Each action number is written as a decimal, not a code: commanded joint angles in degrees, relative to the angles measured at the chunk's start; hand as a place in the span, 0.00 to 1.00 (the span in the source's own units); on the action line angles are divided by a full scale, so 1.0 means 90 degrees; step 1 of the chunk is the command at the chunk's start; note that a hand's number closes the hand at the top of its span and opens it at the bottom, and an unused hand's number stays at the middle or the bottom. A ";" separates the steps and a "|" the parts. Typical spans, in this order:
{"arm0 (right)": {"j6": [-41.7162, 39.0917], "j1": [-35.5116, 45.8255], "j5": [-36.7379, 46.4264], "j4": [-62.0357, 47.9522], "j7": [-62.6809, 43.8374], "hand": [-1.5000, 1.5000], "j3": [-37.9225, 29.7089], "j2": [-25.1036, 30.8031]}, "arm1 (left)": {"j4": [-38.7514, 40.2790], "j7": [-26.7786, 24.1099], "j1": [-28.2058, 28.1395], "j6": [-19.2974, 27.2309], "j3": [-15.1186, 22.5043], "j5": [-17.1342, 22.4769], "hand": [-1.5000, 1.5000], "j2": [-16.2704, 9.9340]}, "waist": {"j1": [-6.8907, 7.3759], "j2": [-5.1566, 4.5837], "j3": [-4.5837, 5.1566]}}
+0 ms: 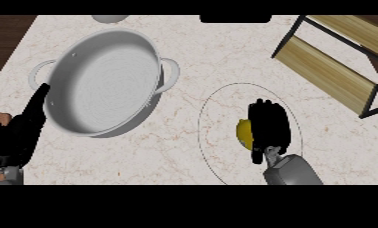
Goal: Pick the lemon from the placemat and place it in the tiered shelf
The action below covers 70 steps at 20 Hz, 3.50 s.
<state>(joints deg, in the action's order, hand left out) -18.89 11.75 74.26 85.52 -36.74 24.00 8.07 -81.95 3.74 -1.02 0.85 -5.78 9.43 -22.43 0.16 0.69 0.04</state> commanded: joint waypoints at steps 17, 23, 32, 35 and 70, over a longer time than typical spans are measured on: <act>-0.0016 0.1300 -0.0672 0.1975 -0.1421 1.00 -0.2325 -0.0673 | 0.0169 0.0292 0.0138 -0.0292 -0.0167 -0.0067 0.50 0.0148 | -0.0069 -0.0060 -0.0002; -0.0456 0.1990 -0.1535 0.3297 -0.2103 1.00 -0.3083 -0.0889 | -0.0399 0.0427 -0.0309 -0.0390 -0.0215 0.0005 0.50 0.0102 | -0.0028 -0.0035 -0.0006; -0.1565 0.3443 -0.1714 0.4371 -0.3100 1.00 -0.3640 -0.0542 | -0.0394 0.0415 -0.0250 -0.0325 -0.0168 -0.0222 0.50 0.0289 | -0.0013 -0.0044 -0.0001; -0.1780 0.4113 -0.1848 0.4132 -0.3084 1.00 -0.4094 -0.0153 | -0.0175 0.0347 -0.0150 -0.0250 -0.0215 -0.0304 0.50 0.0330 | -0.0029 -0.0047 0.0002; 0.0266 0.5136 -0.0988 -0.1174 -0.0630 1.00 -0.5518 0.2474 | -0.0058 0.0650 0.0406 -0.0530 -0.0378 -0.0420 0.50 0.0437 | 0.0039 -0.0094 -0.0005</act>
<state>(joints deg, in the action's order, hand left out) -21.25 57.10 66.31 80.10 -43.33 -24.16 29.74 -82.70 5.73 0.01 -3.55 -10.12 5.43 -18.91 0.64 0.07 -0.27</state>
